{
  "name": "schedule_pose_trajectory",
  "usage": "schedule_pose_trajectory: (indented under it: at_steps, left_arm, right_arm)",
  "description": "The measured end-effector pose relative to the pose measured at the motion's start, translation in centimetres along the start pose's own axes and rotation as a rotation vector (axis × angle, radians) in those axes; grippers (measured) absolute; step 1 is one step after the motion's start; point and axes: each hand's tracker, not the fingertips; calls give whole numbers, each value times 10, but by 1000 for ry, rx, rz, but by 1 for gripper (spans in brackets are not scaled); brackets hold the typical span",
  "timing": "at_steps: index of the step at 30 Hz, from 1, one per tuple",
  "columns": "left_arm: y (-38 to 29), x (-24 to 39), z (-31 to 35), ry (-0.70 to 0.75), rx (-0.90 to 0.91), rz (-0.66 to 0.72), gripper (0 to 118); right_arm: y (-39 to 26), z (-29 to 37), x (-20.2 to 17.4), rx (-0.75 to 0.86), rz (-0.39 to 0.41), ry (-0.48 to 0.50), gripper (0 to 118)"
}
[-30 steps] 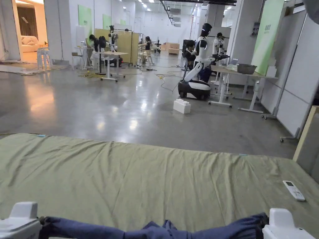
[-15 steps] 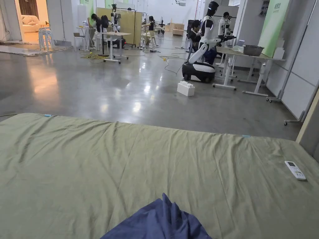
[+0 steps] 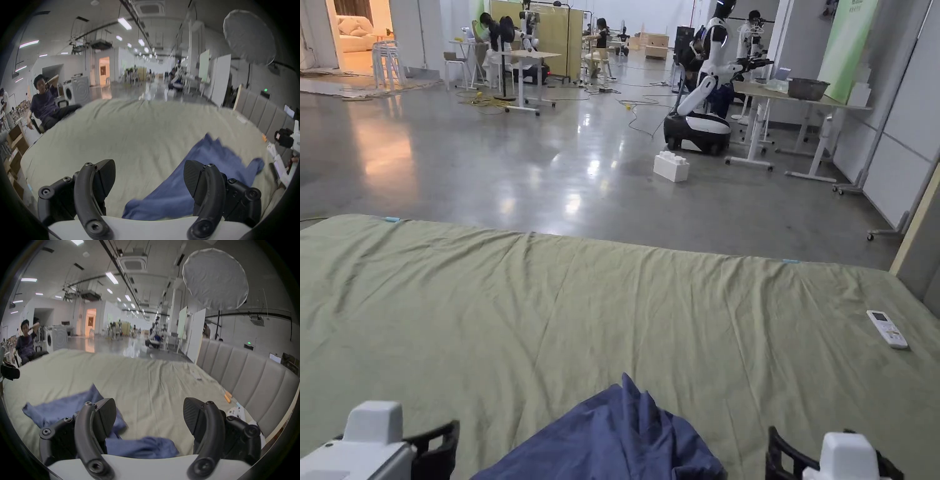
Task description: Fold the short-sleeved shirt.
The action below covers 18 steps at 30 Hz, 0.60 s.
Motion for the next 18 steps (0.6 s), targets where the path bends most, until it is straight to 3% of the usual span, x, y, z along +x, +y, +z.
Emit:
schedule_pose_trajectory:
  at_steps: [3, 4, 5, 6, 7, 8, 9, 10, 11, 13, 14, 18]
  left_arm:
    - [16, 21, 8, -24, 130, -30, 86]
    - [20, 28, 11, -14, 164, -44, 86]
    - [23, 36, 14, -11, 201, -59, 85]
    - [25, 42, 17, -6, 227, -65, 82]
    - [23, 50, 21, -7, 233, -62, 74]
    - [24, 56, 23, -9, 238, -62, 62]
    - [24, 59, 25, -11, 245, -60, 43]
    - [23, 63, 27, -15, 259, -62, 12]
    - [19, 66, 27, -11, 271, -70, 5]
    - [17, 68, 28, -15, 265, -80, 4]
    - [16, 68, 28, -41, 251, -82, 2]
    - [6, 69, 24, -34, 224, -118, 1]
  right_arm:
    - [28, 9, -18, 122, 2, 14, 84]
    - [30, 9, -21, 78, -94, 36, 82]
    - [34, 9, -24, 83, -135, 58, 78]
    - [36, 10, -29, 100, -149, 58, 65]
    - [38, 11, -34, 104, -135, 47, 42]
    - [42, 13, -40, 136, -100, 33, 23]
    - [43, 13, -43, 157, -76, 25, 12]
    - [44, 15, -45, 171, -85, 34, 10]
    - [45, 16, -46, 157, -107, 54, 8]
    - [46, 19, -51, 138, -111, 48, 1]
    - [50, 21, -52, 178, -59, 46, 1]
    - [45, 19, -52, 139, -77, 54, 0]
